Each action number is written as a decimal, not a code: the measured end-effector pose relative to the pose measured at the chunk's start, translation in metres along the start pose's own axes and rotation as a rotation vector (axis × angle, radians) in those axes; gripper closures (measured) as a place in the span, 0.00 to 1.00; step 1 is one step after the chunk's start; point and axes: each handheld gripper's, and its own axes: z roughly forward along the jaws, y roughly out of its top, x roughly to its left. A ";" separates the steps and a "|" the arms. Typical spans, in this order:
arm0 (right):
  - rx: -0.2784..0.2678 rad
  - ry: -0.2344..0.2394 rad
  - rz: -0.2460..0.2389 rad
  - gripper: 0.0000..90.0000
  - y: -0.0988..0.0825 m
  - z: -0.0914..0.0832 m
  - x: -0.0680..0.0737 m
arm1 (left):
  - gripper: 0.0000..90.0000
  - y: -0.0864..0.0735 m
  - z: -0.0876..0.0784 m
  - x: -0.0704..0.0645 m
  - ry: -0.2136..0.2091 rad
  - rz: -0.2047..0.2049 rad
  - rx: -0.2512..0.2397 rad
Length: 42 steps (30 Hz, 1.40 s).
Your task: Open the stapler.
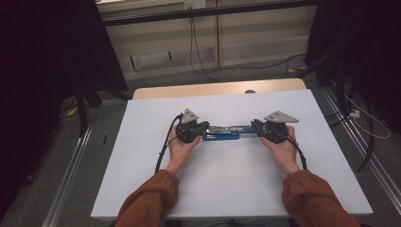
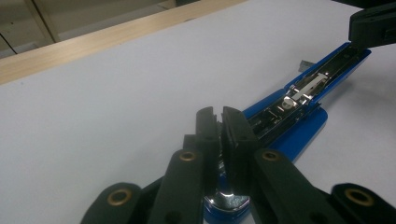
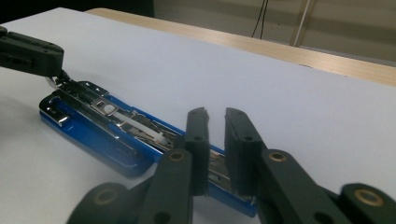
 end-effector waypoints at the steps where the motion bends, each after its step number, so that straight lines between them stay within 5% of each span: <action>1: 0.000 0.000 0.000 0.88 0.000 0.000 0.000 | 0.91 0.000 0.000 0.000 0.000 0.000 0.000; 8: -0.015 0.010 0.022 0.83 0.001 -0.002 -0.002 | 0.84 0.002 -0.004 0.000 0.007 -0.012 -0.013; 12: -0.029 0.010 0.029 0.73 0.002 -0.004 -0.002 | 0.67 0.004 -0.005 -0.004 0.014 -0.013 -0.009; 15: -0.029 0.012 0.030 0.69 0.003 -0.005 -0.001 | 0.64 0.004 -0.005 -0.004 0.020 -0.011 -0.002; 21: -0.031 0.005 0.041 0.52 0.002 -0.003 -0.002 | 0.47 0.003 -0.008 0.001 0.019 -0.046 -0.001; 26: -0.027 0.006 0.054 0.27 0.001 0.000 -0.002 | 0.22 0.001 -0.007 0.002 0.058 -0.028 0.042; 31: -0.022 -0.002 0.043 0.15 0.000 0.001 -0.001 | 0.10 0.001 -0.007 0.002 0.057 -0.029 0.044; 36: -0.032 0.006 0.059 0.11 0.002 -0.002 -0.003 | 0.05 0.002 -0.012 -0.001 0.015 -0.019 0.033; 42: -0.033 0.005 0.056 0.10 0.002 -0.003 -0.004 | 0.05 0.001 -0.018 -0.003 0.017 -0.018 0.022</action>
